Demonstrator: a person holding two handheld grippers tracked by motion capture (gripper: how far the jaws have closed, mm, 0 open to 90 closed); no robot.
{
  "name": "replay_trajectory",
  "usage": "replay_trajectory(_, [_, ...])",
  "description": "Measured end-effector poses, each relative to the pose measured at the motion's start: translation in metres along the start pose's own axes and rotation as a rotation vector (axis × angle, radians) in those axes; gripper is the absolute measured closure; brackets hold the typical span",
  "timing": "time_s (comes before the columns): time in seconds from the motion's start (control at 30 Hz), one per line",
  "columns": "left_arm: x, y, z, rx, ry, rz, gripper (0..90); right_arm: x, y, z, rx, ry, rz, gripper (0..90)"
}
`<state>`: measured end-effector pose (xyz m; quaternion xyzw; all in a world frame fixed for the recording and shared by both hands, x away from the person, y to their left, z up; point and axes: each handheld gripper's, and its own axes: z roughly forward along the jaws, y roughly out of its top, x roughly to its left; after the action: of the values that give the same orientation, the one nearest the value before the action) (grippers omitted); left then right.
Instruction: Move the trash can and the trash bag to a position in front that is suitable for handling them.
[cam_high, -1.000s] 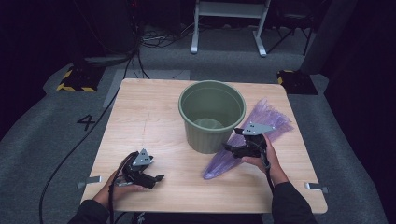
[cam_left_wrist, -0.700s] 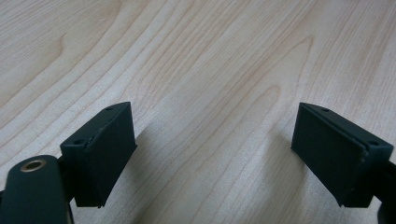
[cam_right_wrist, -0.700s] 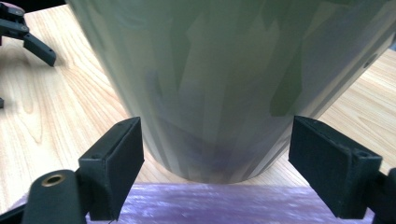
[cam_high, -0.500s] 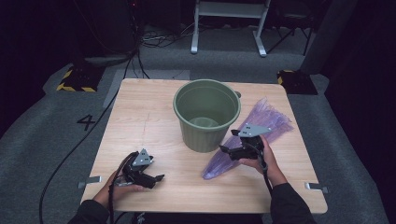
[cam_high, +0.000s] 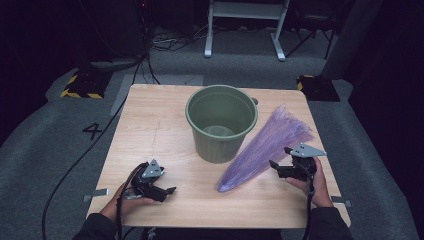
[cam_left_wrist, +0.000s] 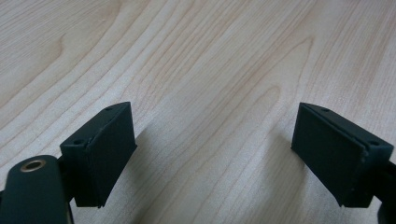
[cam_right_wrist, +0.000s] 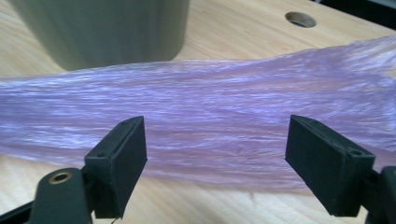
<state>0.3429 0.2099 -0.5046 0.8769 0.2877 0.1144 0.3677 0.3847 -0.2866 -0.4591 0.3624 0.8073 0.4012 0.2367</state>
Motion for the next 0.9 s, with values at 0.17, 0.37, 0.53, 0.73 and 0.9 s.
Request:
replay_trajectory(0.17, [0.000,0.000,0.000,0.000,0.000,0.000,13.1,0.000,-0.003,0.017,0.027,0.062,-0.051,42.9])
replay_trajectory(0.37, [0.000,0.000,0.000,0.000,0.000,0.000,13.0,0.005,-0.012,0.032,0.062,0.155,-0.054,62.0])
replay_trajectory(0.53, [0.000,0.000,0.000,0.000,0.000,0.000,13.0,0.017,-0.011,0.037,0.042,0.202,-0.074,59.2])
replay_trajectory(0.73, [0.000,0.000,0.000,0.000,0.000,0.000,13.0,0.039,-0.009,0.046,0.058,0.252,-0.102,60.2])
replay_trajectory(0.9, [0.000,0.000,0.000,0.000,0.000,0.000,13.1,0.053,-0.004,0.050,0.066,0.254,-0.129,64.6])
